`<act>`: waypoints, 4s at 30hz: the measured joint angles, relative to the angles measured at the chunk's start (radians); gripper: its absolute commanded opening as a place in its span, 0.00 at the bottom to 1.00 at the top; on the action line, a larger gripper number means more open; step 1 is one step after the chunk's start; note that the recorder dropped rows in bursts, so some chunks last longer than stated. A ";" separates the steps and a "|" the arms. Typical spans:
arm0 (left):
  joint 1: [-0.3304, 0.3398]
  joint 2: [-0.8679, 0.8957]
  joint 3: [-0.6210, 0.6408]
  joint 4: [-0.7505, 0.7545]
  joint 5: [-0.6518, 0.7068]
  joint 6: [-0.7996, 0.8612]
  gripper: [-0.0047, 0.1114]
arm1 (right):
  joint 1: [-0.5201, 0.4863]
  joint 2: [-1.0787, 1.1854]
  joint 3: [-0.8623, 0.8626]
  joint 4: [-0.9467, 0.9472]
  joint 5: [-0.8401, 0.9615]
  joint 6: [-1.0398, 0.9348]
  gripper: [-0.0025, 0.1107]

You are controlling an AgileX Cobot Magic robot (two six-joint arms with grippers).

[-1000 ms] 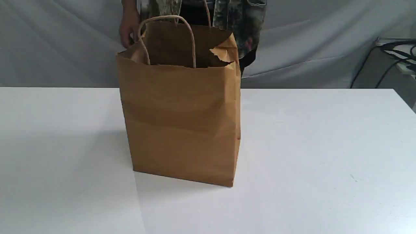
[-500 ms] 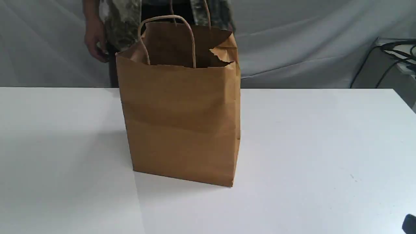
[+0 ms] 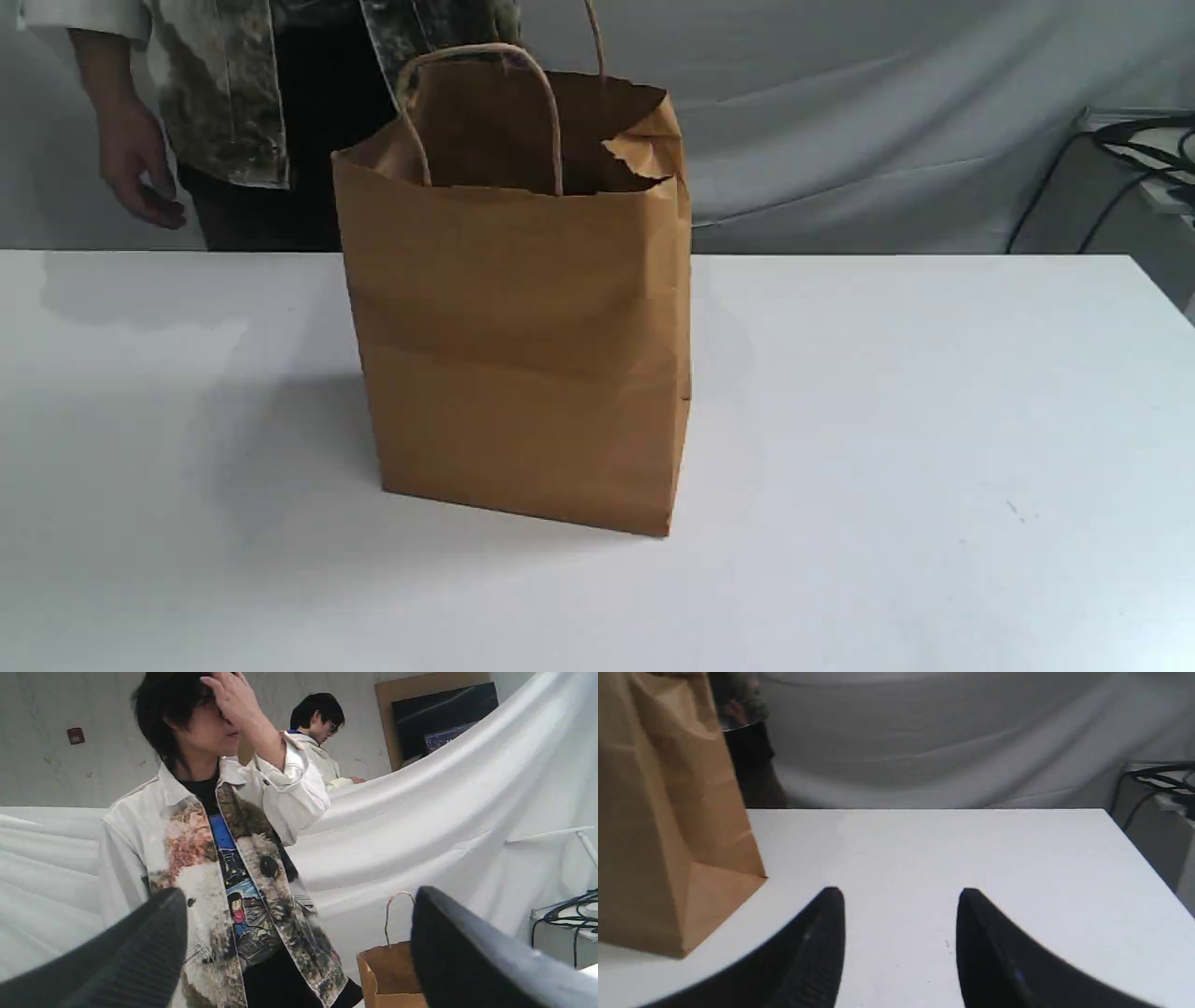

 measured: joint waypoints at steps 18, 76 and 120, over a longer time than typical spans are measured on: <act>0.000 0.000 0.000 0.000 0.000 0.000 0.63 | -0.085 0.000 0.000 0.006 0.099 0.009 0.37; 0.000 0.004 0.033 0.142 0.008 -0.002 0.04 | -0.085 0.000 0.000 -0.061 0.101 -0.020 0.37; 0.211 -0.124 1.076 0.075 -0.680 -0.259 0.04 | -0.085 0.000 0.000 -0.055 0.101 -0.020 0.37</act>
